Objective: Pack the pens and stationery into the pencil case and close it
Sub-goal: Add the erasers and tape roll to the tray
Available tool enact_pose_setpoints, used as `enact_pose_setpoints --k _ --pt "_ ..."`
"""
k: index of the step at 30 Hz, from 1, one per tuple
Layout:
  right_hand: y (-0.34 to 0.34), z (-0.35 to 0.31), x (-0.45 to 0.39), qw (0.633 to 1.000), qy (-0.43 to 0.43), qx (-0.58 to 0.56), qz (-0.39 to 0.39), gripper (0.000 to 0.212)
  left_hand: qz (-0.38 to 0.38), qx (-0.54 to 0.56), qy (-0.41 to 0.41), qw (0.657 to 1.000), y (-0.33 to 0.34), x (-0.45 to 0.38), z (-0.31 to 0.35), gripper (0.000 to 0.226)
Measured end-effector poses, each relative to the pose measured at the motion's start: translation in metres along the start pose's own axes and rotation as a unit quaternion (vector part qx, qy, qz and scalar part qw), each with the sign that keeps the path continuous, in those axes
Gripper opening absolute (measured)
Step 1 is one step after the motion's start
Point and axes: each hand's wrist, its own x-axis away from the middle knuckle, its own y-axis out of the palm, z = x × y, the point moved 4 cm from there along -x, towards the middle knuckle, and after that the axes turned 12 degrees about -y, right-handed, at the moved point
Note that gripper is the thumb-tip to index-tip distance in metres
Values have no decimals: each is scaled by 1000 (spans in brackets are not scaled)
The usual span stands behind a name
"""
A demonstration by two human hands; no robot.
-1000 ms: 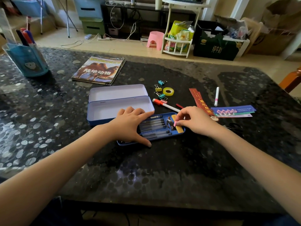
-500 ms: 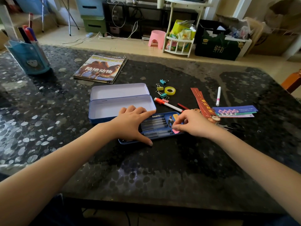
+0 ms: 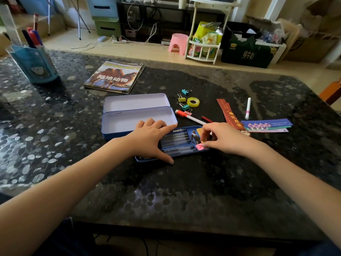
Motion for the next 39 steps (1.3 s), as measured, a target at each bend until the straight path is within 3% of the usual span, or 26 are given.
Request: enact_pose_setpoints --k 3,7,9,15,19,21,26,31,35,39 --pt "-2 1 1 1000 6 -22 6 11 -1 2 0 1000 0 0 -1 107" --pt "-23 10 -9 988 22 -16 151 22 -1 2 3 1000 0 0 -1 108" --pt "-30 16 -23 983 23 13 181 30 -1 5 2 1000 0 0 -2 108" --pt "-38 33 -76 981 53 70 172 41 -1 6 2 1000 0 -1 -1 107" --pt "-34 46 -106 981 78 125 122 46 -10 18 7 1000 0 -1 -4 109" --pt "-31 47 -114 976 104 163 97 41 -16 28 7 999 0 -2 -5 108" --pt "-37 43 -118 967 85 212 116 14 -14 34 7 999 1 -3 -6 106" --pt "-47 25 -78 977 7 60 204 8 -11 29 7 999 2 -4 -6 107" --pt "-30 -4 -27 989 -98 48 103 7 3 22 -4 1000 2 -3 -3 105" --pt "-8 -8 -12 990 -90 100 37 9 52 29 -2 998 -3 0 3 89"
